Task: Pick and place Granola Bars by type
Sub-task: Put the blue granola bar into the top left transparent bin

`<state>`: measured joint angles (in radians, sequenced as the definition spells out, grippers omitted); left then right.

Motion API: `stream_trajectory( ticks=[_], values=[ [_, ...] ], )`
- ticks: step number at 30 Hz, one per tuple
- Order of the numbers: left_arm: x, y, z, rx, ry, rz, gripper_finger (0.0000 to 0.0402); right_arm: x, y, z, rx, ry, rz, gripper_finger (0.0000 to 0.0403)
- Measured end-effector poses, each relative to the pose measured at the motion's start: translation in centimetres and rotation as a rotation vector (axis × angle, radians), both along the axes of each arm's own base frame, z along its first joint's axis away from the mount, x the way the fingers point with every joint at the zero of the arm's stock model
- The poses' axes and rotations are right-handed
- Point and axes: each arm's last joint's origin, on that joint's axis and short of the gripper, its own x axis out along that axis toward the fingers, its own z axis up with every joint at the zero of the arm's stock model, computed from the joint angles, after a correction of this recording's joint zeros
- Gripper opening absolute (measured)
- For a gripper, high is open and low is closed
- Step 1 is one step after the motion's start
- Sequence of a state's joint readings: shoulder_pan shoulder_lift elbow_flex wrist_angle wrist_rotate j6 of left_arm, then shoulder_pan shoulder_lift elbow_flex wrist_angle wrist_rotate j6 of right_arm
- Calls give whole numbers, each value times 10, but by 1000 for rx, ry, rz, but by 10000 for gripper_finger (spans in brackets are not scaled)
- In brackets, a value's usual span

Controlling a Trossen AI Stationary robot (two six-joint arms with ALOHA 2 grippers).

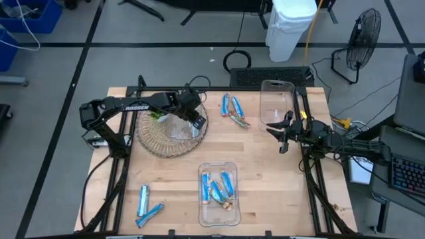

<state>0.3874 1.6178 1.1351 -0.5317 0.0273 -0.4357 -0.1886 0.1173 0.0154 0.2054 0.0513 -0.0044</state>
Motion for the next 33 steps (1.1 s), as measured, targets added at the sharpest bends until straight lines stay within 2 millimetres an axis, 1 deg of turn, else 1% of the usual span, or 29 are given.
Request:
stream_trajectory(
  ticks=[6, 11, 14, 24, 29, 33],
  values=[
    [-1, -4, -1, -4, 22, -5, 17, 0, 0, 0, 0, 0, 0, 84],
    [-1, -3, -1, -3, 23, -1, 5, 0, 0, 0, 0, 0, 0, 84],
    [-1, -3, -1, 2, 25, -9, 6, 0, 0, 0, 0, 0, 0, 84],
    [0, -6, -1, 41, 39, -82, 62, 0, 0, 0, 0, 1, 0, 84],
    [1, -7, -1, 57, 45, -115, 76, 0, 0, 0, 0, 0, 0, 84],
    [1, -7, -1, 78, 55, -104, 78, 0, 0, 0, 0, 0, 0, 84]
  ],
)
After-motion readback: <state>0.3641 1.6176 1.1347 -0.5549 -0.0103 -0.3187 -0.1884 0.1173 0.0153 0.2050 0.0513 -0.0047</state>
